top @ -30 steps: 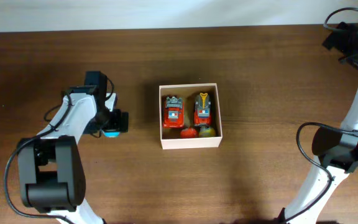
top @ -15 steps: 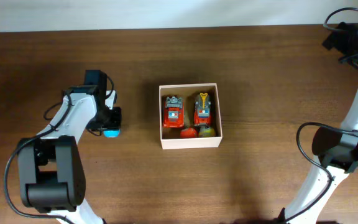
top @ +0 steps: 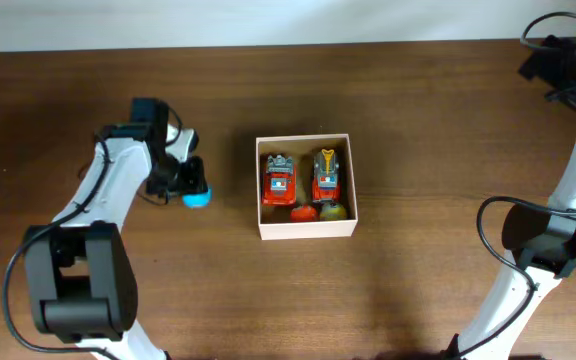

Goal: Pack container
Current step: 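Carry the blue ball over the pink box with the left gripper, then lower the blue ball beside the red ball and open the left gripper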

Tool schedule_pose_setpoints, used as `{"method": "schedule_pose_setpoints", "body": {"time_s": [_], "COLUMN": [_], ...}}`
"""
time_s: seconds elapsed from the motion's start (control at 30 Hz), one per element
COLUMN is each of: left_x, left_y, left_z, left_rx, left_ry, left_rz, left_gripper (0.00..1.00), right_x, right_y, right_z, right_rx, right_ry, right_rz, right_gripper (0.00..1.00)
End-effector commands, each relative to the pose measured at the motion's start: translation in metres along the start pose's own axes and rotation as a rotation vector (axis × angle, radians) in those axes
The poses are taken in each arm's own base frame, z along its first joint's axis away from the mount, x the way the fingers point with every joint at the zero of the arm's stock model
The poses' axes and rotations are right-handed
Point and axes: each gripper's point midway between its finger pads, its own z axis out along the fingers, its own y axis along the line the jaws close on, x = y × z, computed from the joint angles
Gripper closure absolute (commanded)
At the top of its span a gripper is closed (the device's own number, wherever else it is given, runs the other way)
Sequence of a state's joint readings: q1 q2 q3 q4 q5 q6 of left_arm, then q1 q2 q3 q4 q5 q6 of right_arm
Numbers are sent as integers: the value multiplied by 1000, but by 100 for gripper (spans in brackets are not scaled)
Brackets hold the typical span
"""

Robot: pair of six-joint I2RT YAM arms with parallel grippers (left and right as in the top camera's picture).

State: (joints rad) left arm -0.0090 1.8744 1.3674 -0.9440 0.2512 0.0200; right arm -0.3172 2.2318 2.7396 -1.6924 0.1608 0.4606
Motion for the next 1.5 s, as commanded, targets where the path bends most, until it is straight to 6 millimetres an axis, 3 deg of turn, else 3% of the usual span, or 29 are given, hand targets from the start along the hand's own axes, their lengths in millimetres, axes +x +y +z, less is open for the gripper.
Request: {"method": "schedule_pose_setpoints", "body": {"time_s": [0.0, 0.17, 0.27, 0.4, 0.53, 0.73, 1.23, 1.47], "left_x": [-29, -40, -35, -23, -8, 5, 21, 20], "left_y": [-35, -80, -102, -132, -158, -157, -149, -155], "left_z": [-52, -98, -112, -117, -105, -82, -50, -50], "left_rx": [128, 248, 268, 283, 246, 51, 31, 58], "left_ry": [-139, -252, -286, -291, -249, -184, -127, -143], "left_rz": [125, 285, 384, 501, 637, 711, 721, 727], "left_gripper": [64, 65, 65, 65, 64, 64, 64, 64], "right_x": [-1, -1, -1, -1, -1, -1, -1, -1], "right_y": [-3, -3, -3, -3, -3, -3, -3, -3], "right_z": [-9, -9, -9, -9, -9, -9, -9, -9], "right_rx": [6, 6, 6, 6, 6, 6, 6, 6], "right_ry": [-23, -23, -23, -23, -23, -23, -23, -23], "right_rz": [5, 5, 5, 5, 5, 5, 5, 5], "right_gripper": [1, 2, 1, 1, 1, 1, 1, 1]}}
